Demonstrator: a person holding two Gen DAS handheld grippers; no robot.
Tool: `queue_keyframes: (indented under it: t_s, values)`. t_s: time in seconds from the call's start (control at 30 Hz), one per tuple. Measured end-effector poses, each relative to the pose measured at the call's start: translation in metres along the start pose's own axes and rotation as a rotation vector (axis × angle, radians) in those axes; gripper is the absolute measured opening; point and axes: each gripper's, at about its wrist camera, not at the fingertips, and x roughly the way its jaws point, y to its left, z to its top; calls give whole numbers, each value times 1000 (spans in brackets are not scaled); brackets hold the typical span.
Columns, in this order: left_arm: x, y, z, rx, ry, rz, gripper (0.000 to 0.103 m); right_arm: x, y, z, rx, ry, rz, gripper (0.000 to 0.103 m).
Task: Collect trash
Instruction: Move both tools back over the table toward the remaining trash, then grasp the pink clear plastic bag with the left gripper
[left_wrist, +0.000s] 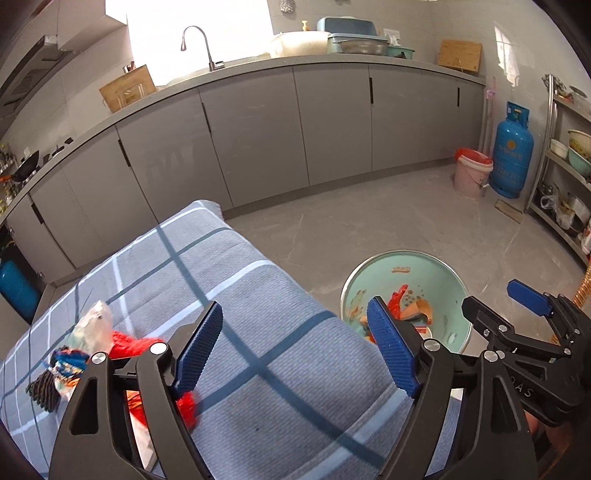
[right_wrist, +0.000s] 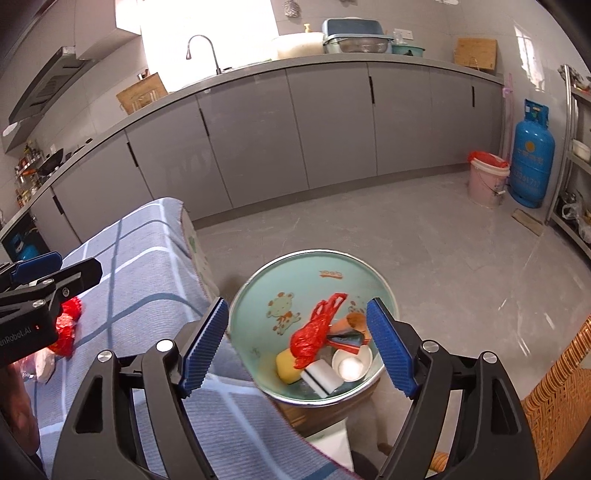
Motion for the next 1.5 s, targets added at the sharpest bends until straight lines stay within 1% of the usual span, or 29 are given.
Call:
queue_keyframes:
  t_s: [0.2,0.37,0.47,0.6,0.83,0.97,1.07,1.13,1.23,1.37,1.4,1.43,1.47,1.5]
  values:
    - [-21,20,-10,-18,-23,27,81,-11,29,-1,-48,-5,31,77]
    - [-37,40,-20,-33,-39,55,83,-18,50,-3,-88,-4,53,77]
    - [-45,54,-27,-40,-45,84,84,-20,65,-4,-113,-3,67,78]
    - [-53,79,-39,-54,-44,140,86,-21,86,-8,-138,5,93,79]
    - [-60,130,-67,-104,-1,241,86,-22,121,-16,-200,15,139,80]
    - [-51,158,-90,-147,59,275,87,-21,138,-22,-233,29,159,80]
    - [-42,174,-105,-185,97,271,87,-22,150,-28,-252,37,170,80]
    - [-37,179,-108,-199,112,266,87,-22,157,-30,-265,40,176,80]
    - [-33,184,-110,-219,111,256,87,-24,167,-33,-290,43,185,80]
    - [-30,184,-113,-244,119,193,85,-25,178,-38,-314,49,195,80]
    - [-30,183,-114,-244,120,183,76,-26,179,-39,-318,50,196,80]
    - [-29,182,-116,-243,127,166,61,-26,182,-39,-320,51,199,80]
    - [-28,181,-116,-243,132,154,50,-26,183,-40,-324,52,202,80]
    - [-27,181,-117,-246,137,136,47,-27,185,-41,-328,51,203,80]
